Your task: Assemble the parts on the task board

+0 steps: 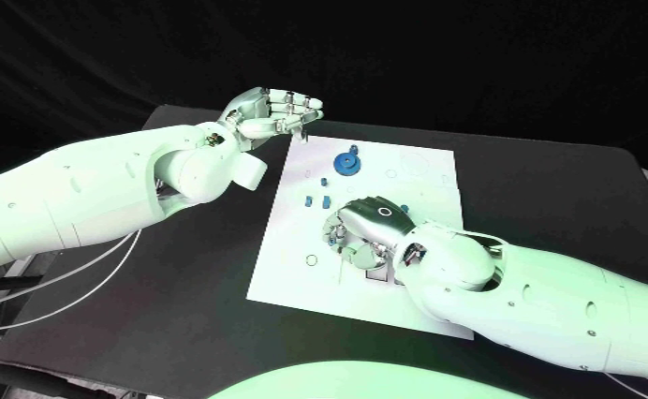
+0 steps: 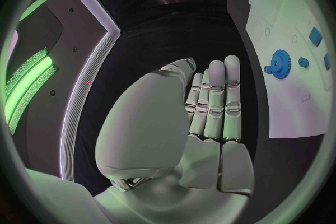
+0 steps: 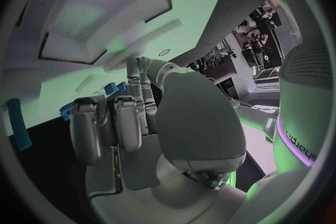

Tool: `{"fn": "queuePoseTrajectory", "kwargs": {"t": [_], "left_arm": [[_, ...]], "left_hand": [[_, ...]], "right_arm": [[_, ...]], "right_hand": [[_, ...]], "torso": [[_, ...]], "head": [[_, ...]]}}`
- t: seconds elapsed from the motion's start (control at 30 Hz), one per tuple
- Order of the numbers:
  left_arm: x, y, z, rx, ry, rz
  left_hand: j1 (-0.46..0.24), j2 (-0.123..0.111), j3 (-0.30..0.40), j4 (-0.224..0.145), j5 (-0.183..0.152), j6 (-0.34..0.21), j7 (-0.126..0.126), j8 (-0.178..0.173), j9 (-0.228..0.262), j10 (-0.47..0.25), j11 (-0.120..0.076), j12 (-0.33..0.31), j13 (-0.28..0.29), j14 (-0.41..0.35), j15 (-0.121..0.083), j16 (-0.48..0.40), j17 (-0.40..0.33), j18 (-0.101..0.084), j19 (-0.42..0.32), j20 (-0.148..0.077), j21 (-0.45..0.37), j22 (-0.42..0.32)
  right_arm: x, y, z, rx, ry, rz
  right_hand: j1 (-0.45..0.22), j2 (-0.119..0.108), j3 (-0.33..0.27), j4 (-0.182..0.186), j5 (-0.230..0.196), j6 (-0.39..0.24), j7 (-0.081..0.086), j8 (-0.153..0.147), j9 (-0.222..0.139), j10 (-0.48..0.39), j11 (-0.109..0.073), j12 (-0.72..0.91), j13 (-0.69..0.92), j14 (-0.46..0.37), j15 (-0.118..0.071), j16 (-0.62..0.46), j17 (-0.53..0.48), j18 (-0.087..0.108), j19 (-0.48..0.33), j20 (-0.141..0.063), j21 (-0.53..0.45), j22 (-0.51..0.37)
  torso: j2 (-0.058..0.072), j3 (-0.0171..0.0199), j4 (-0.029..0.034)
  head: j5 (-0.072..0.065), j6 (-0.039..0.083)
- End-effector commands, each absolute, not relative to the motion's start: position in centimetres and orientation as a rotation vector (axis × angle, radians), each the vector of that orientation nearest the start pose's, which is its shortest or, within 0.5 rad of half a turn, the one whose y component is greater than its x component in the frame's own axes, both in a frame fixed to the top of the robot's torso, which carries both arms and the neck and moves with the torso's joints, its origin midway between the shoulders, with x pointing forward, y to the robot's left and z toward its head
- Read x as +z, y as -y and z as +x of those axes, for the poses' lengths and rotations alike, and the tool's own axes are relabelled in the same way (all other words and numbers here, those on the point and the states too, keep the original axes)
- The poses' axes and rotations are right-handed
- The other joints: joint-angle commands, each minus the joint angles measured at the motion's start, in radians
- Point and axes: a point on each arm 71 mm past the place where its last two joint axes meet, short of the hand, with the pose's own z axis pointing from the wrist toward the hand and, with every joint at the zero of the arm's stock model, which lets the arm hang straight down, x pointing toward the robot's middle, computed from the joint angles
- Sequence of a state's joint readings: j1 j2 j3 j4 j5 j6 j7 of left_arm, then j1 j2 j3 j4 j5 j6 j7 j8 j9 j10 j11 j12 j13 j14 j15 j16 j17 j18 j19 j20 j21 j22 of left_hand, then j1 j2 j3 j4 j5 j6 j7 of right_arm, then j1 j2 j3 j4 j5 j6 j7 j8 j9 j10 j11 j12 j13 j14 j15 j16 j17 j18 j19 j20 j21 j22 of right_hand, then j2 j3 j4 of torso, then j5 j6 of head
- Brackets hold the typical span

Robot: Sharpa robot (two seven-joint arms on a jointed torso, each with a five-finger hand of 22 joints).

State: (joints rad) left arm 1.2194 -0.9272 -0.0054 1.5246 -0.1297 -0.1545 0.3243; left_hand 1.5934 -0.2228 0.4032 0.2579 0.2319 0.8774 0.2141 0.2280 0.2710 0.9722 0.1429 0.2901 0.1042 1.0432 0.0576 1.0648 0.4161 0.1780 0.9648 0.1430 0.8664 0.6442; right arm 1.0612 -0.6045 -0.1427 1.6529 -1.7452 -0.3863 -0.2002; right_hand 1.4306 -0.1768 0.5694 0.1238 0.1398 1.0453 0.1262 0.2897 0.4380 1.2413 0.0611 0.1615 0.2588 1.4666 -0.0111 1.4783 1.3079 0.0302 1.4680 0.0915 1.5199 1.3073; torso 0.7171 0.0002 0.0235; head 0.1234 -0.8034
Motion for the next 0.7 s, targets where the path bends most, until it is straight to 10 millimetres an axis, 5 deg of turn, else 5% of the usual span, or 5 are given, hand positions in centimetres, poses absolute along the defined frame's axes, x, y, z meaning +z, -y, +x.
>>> {"fn": "queuePoseTrajectory", "kwargs": {"t": [0.03, 0.23, 0.7], "left_arm": [[-15.6, -23.9, 49.1, -1.586, -1.512, -0.966], [-15.6, -23.9, 49.1, -1.586, -1.514, -0.966], [-15.7, -24.1, 49.0, -1.583, -1.518, -0.969]], "left_hand": [[-0.005, -0.004, 0.006, -0.003, 0.005, -0.006, -0.003, -0.004, -0.001, -0.005, 0.002, 0.004, -0.001, -0.006, 0.003, -0.006, -0.001, 0.006, -0.002, 0.002, 0.001, 0.001], [-0.005, -0.004, 0.007, -0.003, 0.005, -0.007, -0.003, -0.004, -0.001, -0.006, 0.002, 0.004, -0.002, -0.007, 0.004, -0.006, -0.001, 0.006, -0.002, 0.003, 0.001, 0.001], [-0.005, -0.004, 0.007, -0.003, 0.005, -0.007, -0.003, -0.004, -0.001, -0.006, 0.002, 0.004, -0.002, -0.007, 0.004, -0.006, -0.001, 0.006, -0.002, 0.003, 0.001, 0.001]], "right_arm": [[-25.4, 4.9, 38.5, 0.846, -1.663, -0.522], [-25.2, 5.2, 38.6, 0.844, -1.640, -0.495], [-23.6, 6.7, 38.0, 0.861, -1.562, -0.434]], "right_hand": [[-0.023, -0.005, 0.000, 0.003, -0.011, -0.036, 0.012, -0.023, -0.008, -0.026, 0.004, -0.020, -0.007, 0.056, 0.001, -0.007, 0.036, -0.017, 0.074, 0.000, -0.003, 0.235], [-0.056, -0.037, 0.007, 0.012, -0.014, -0.109, 0.038, -0.078, -0.030, -0.068, 0.030, -0.049, -0.017, 0.053, 0.021, -0.012, 0.027, -0.013, 0.065, 0.017, -0.020, 0.227], [-0.070, -0.053, 0.007, 0.012, -0.016, -0.125, 0.031, -0.092, -0.036, -0.075, 0.029, -0.055, -0.019, 0.052, 0.023, -0.014, 0.023, -0.011, 0.062, 0.022, -0.027, 0.224]], "torso": [[0.000, -0.0004, 0.0000], [-0.001, 0.0005, -0.0004], [0.000, 0.0017, -0.0005]], "head": [[0.000, 0.000], [-0.001, 0.002], [-0.005, 0.008]]}}
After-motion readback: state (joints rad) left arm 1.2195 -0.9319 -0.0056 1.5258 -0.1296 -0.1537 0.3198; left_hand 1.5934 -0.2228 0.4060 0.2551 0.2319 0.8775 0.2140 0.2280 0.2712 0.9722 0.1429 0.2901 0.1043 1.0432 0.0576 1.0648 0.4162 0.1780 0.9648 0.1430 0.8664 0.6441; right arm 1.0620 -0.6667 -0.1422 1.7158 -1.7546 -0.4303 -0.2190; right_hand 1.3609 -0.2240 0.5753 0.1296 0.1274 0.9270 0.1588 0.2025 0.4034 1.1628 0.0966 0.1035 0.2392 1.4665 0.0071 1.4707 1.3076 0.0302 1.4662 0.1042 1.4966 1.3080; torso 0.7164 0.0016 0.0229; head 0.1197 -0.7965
